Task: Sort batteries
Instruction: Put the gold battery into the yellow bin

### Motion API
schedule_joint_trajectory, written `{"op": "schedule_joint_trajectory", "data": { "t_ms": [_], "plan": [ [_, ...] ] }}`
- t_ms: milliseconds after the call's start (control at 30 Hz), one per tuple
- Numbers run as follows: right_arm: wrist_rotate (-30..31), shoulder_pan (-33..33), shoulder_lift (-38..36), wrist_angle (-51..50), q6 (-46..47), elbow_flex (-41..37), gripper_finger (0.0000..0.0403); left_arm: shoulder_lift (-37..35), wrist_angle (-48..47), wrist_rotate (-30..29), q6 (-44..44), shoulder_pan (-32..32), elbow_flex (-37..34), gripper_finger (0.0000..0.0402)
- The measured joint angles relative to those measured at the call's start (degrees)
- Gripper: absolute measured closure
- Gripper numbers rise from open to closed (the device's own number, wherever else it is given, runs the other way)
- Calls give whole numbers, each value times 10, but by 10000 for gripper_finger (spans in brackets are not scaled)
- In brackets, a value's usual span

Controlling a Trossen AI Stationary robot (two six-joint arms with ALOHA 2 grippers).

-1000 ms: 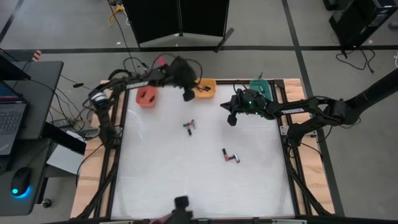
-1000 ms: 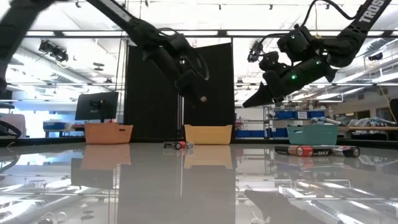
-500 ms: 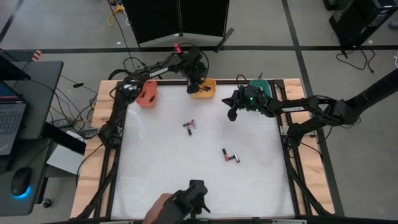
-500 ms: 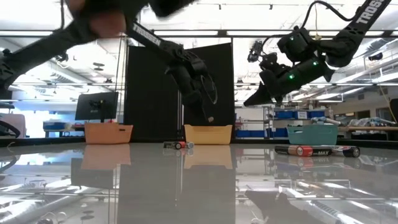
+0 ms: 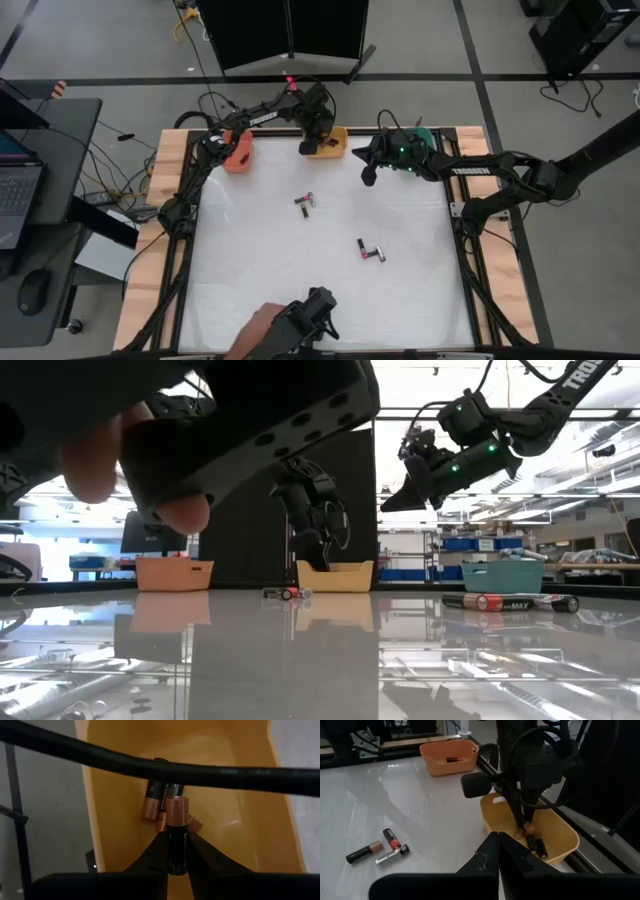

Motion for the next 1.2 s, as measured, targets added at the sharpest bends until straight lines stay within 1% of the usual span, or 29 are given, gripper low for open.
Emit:
{"op": "schedule_joint_trajectory", "data": {
  "t_ms": [100,267,400,667,733,833,967,1200],
  "plan": [
    [0,0,0,0,2,0,393,0,-13,-7,18,0,0,353],
    [0,1,0,0,15,0,393,0,-61,-37,65,0,0,353],
    [5,4,0,1,16,0,393,0,-84,-39,100,0,0,353],
    [15,4,0,1,17,0,393,2,-92,-42,145,0,0,353],
    [21,4,0,1,17,0,393,2,-92,-53,156,0,0,353],
    [22,4,0,1,17,0,393,2,-92,-67,165,0,0,351],
    [22,4,0,1,18,0,392,2,-89,-67,168,0,0,339],
    [22,6,0,0,32,0,374,2,-88,-77,157,-4,0,319]
  ]
}}
